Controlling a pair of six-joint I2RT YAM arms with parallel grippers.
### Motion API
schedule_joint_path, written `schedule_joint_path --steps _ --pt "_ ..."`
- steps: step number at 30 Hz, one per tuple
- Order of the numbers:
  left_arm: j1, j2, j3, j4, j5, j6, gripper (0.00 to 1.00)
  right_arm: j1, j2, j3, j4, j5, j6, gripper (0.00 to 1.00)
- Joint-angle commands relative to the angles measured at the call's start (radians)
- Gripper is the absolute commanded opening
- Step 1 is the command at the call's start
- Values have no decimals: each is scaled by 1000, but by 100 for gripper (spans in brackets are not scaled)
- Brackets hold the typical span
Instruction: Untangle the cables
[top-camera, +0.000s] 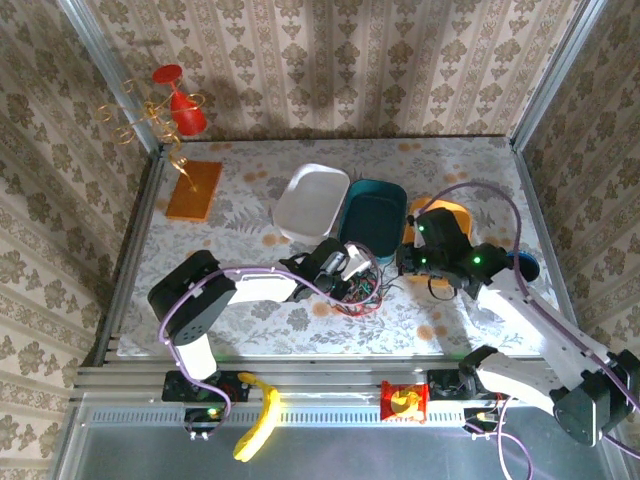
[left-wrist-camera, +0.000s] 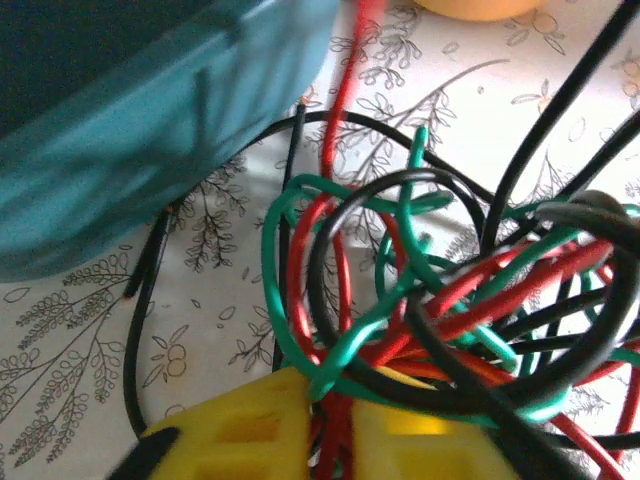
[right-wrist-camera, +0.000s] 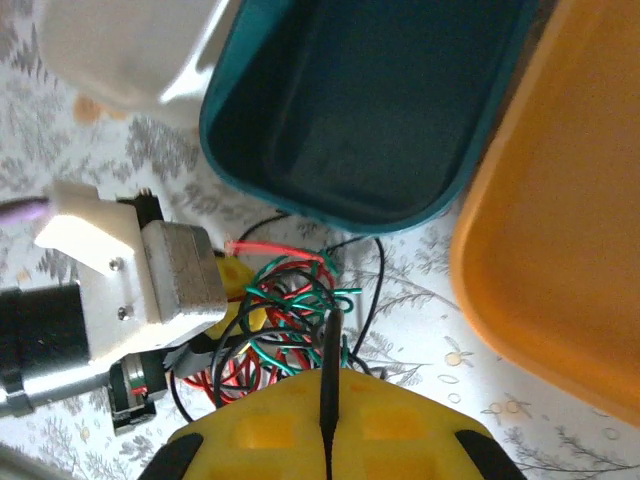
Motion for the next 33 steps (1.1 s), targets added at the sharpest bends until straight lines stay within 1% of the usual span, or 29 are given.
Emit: schedule_joint_path --steps 1,3,8,14,18,21,24,28,33 --pt "-2 44 -56 -19 -54 -38 6 -23 -65 70 -53 118 46 0" --pt "-1 42 -72 -17 -80 -53 0 -39 -96 104 -69 171 49 0" --pt "0 12 -107 -23 -114 -58 0 -98 -159 189 -93 253 30 0" --pt "2 -30 -154 -37 -128 -70 0 -203 -204 304 -104 303 -31 0" --pt "1 -55 -188 -34 -148 -89 0 -261 -219 369 -85 341 -66 0" --pt "1 -68 -206 -29 -162 -103 0 -285 -225 405 -51 361 -92 0" --pt "2 -70 -214 -30 -170 -113 0 -300 -218 432 -19 366 -109 0" --pt "2 -85 -214 -26 -175 -119 0 -311 -179 454 -3 331 -130 0" --pt "1 -138 -213 -13 -201 -120 0 -334 -133 426 20 322 -136 0"
